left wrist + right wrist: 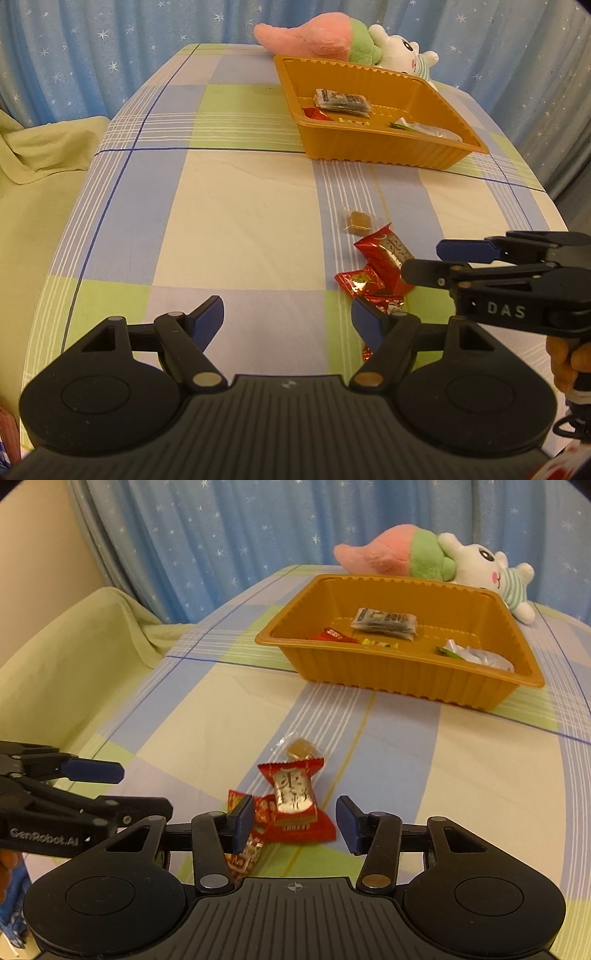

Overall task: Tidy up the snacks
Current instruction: 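Grasp the large red printed packet with the right tool while the left tool grasps the clear-wrapped brown candy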

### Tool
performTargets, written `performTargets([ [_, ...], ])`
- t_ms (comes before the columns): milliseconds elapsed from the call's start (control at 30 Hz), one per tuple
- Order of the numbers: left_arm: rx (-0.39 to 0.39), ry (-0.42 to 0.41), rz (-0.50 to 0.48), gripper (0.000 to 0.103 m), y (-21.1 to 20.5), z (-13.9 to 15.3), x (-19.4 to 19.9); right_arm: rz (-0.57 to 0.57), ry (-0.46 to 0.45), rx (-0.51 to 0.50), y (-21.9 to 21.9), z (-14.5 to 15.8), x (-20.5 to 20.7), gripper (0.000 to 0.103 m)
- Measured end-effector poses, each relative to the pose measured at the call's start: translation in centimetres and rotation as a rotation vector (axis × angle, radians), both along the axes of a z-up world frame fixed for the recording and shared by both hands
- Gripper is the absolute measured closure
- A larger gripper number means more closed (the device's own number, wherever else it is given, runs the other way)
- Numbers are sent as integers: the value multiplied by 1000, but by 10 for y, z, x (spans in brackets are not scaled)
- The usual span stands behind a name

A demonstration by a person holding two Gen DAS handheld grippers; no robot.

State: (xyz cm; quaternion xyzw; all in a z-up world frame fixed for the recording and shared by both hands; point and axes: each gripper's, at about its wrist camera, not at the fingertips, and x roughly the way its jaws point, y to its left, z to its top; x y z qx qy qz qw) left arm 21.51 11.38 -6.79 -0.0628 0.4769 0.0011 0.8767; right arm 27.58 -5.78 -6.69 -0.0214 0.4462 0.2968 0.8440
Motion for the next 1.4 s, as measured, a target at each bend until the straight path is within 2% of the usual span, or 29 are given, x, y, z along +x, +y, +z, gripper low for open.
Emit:
performTargets([
  [300, 3, 8, 4, 29, 5, -3, 8, 35, 17, -35, 15, -16, 17, 57],
  [467, 5, 10, 3, 29, 7, -5, 12, 47, 20, -51, 20, -21, 20, 65],
  [567, 6, 9, -2, 29, 8, -6, 16, 56, 23, -61, 20, -23, 22, 74],
  [767, 5, 4, -25, 29, 4, -8, 25, 45, 22, -54, 12, -23, 23, 77],
  [1033, 28, -14, -124, 29, -15, -13, 46, -68, 38, -13, -19, -14, 24, 77],
  [1400, 136, -10, -305, 30, -45, -37, 91, -207, 68, 17, -59, -13, 29, 77],
])
